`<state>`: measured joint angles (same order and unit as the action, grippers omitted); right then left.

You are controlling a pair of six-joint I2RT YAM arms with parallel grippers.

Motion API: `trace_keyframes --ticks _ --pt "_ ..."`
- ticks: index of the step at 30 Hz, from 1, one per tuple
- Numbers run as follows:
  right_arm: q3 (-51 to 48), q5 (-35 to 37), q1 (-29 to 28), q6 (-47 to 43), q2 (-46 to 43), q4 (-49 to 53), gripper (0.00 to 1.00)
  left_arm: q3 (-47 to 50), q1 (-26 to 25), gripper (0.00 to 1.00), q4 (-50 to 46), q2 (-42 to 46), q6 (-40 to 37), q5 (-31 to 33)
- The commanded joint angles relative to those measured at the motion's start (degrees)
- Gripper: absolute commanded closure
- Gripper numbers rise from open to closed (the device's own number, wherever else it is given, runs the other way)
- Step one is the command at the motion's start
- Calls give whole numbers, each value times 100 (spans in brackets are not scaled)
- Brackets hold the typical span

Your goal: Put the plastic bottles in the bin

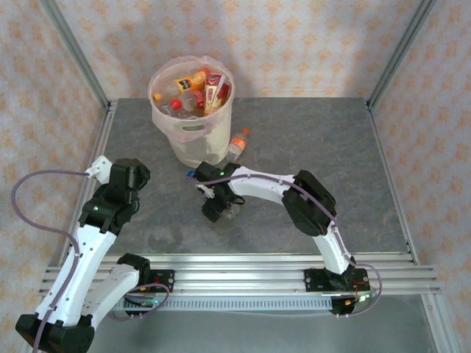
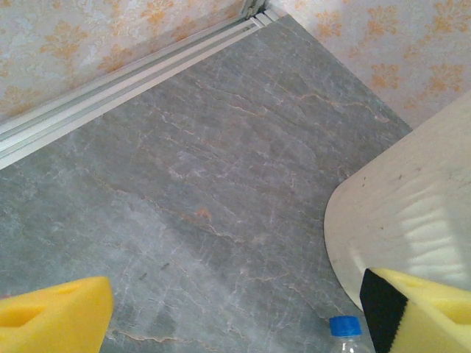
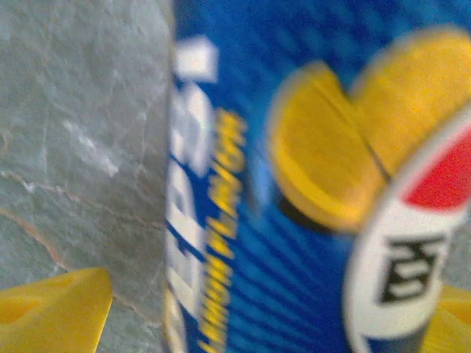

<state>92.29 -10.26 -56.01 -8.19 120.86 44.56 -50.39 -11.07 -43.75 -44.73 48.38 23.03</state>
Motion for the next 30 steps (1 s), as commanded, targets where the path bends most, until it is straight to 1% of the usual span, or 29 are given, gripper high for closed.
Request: trace_keyframes --ticks 1,4,6,9,10,12,14,15,19,22,25,27,30 --pt "229 325 -36 45 218 -33 9 -79 61 11 -204 69 -4 288" --pt "387 461 -41 78 360 -38 10 -66 61 11 -165 104 -13 271" --pt "500 478 -38 80 406 -26 13 -48 60 11 -139 130 -23 273" --pt "676 431 -37 97 395 79 26 -41 62 11 -124 157 -34 294" --pt "714 413 -36 121 351 126 33 -40 61 10 -122 153 -39 298" --pt "729 421 -58 176 174 188 43 -49 61 8 -125 166 -63 330" --pt "675 396 -81 253 -135 235 54 -58 61 2 -147 166 -96 378" --pt "632 379 -86 293 -329 242 58 -67 61 0 -159 167 -101 400" --pt "408 297 -90 463 -1305 221 59 -102 62 0 -154 177 -131 445" --pt "436 300 -87 452 -2031 299 60 -132 61 0 -121 192 -145 444" --pt "557 565 -52 449 -2624 196 60 -162 61 0 -83 184 -149 447" --pt "764 695 68 474 -2830 121 60 -177 66 0 -36 188 -153 420" --pt "1240 721 303 471 -2918 -6 60 -188 66 0 49 185 -153 365"
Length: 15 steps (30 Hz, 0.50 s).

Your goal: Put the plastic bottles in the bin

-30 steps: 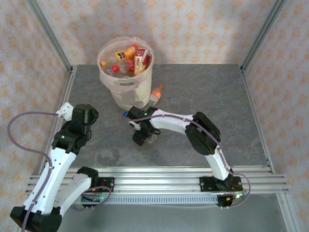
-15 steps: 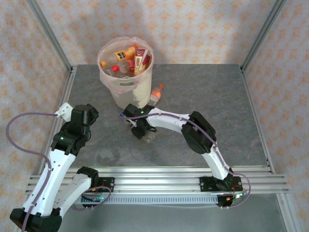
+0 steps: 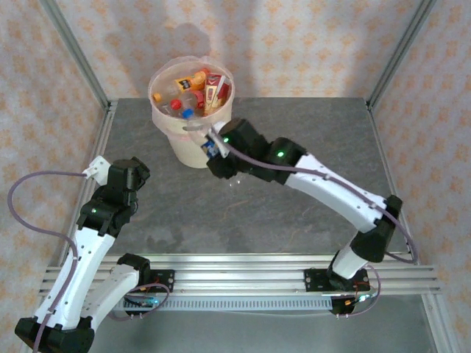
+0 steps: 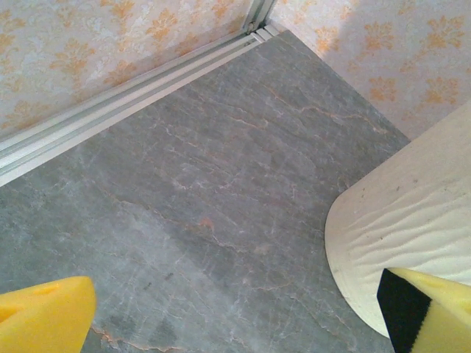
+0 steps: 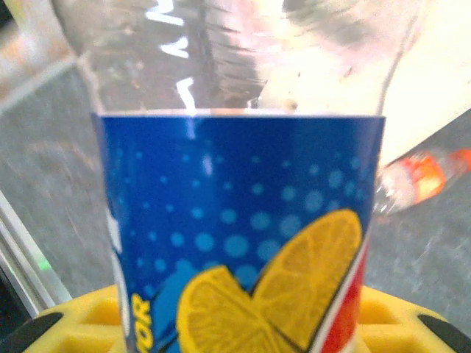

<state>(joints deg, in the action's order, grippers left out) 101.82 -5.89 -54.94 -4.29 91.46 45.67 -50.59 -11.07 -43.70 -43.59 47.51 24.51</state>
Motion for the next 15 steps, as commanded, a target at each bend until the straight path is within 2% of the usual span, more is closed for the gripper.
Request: trace_keyframes --ticks 1,8,15 --pt "439 267 284 79 41 -206 60 -170 62 0 75 70 -66 195" --pt "1919 -14 715 -10 804 -447 58 -185 61 0 243 27 -84 62" --pt "4200 -157 932 -87 2315 -149 58 -226 61 0 465 -118 -108 -101"
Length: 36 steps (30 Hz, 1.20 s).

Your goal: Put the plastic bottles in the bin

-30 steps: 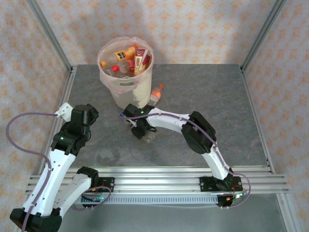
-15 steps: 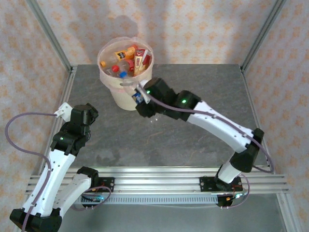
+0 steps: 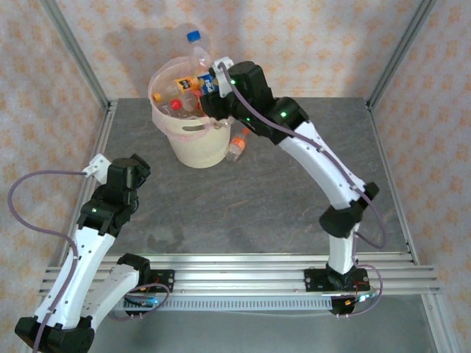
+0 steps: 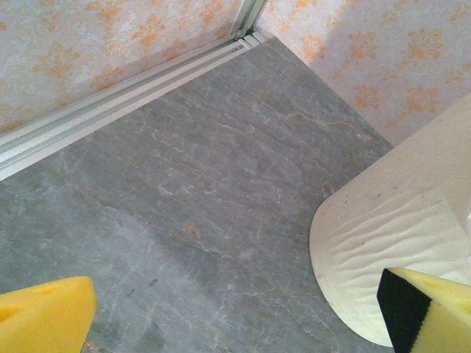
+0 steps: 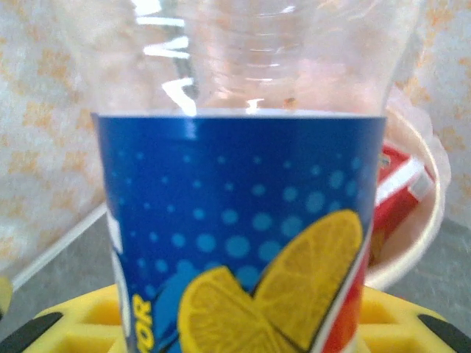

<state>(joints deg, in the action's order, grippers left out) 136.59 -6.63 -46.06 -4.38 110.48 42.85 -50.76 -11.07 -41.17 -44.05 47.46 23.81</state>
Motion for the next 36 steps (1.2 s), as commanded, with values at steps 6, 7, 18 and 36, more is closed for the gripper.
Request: trace_keyframes --ticks 6,7,18,36 --pt "2114 136 62 -224 1436 5 58 -240 66 0 368 -182 -158 -222" --pt "2102 238 71 -260 1500 -141 58 -236 64 0 379 -204 -159 -236" --pt "2208 822 89 -628 2182 -819 54 -249 62 0 623 -261 -241 -467" --pt "2273 764 142 -717 2343 19 27 -2309 62 0 796 -1395 -1197 -464"
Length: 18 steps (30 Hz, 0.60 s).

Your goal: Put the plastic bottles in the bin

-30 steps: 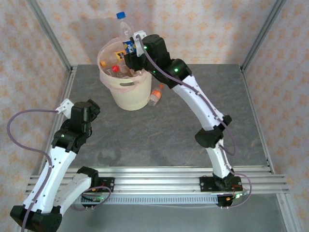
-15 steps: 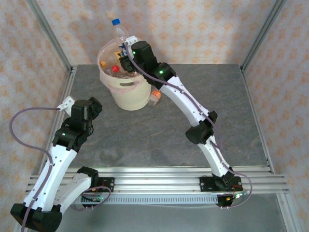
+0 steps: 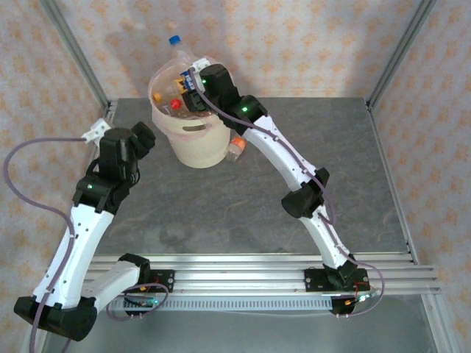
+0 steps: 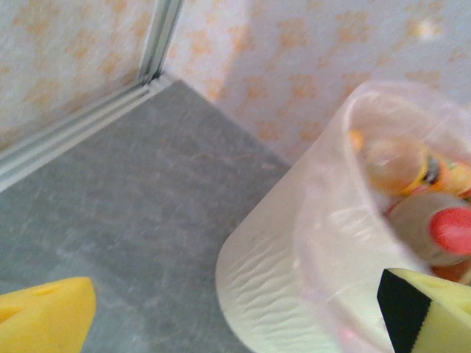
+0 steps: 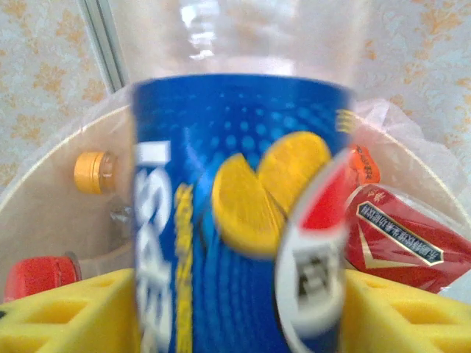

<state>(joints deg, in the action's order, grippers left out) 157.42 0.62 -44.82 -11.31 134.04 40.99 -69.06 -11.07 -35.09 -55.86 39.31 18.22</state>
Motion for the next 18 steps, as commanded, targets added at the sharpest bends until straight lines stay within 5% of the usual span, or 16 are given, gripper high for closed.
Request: trace_keyframes --ticks 1,13,18 --pt "192 55 17 -29 -5 185 26 -651 61 0 202 -328 -430 115" --pt "192 20 17 5 -67 199 24 -2059 79 0 359 -1401 -780 -65" --pt "200 -113 17 100 -312 214 5 -1999 94 0 415 -1356 -776 -42"
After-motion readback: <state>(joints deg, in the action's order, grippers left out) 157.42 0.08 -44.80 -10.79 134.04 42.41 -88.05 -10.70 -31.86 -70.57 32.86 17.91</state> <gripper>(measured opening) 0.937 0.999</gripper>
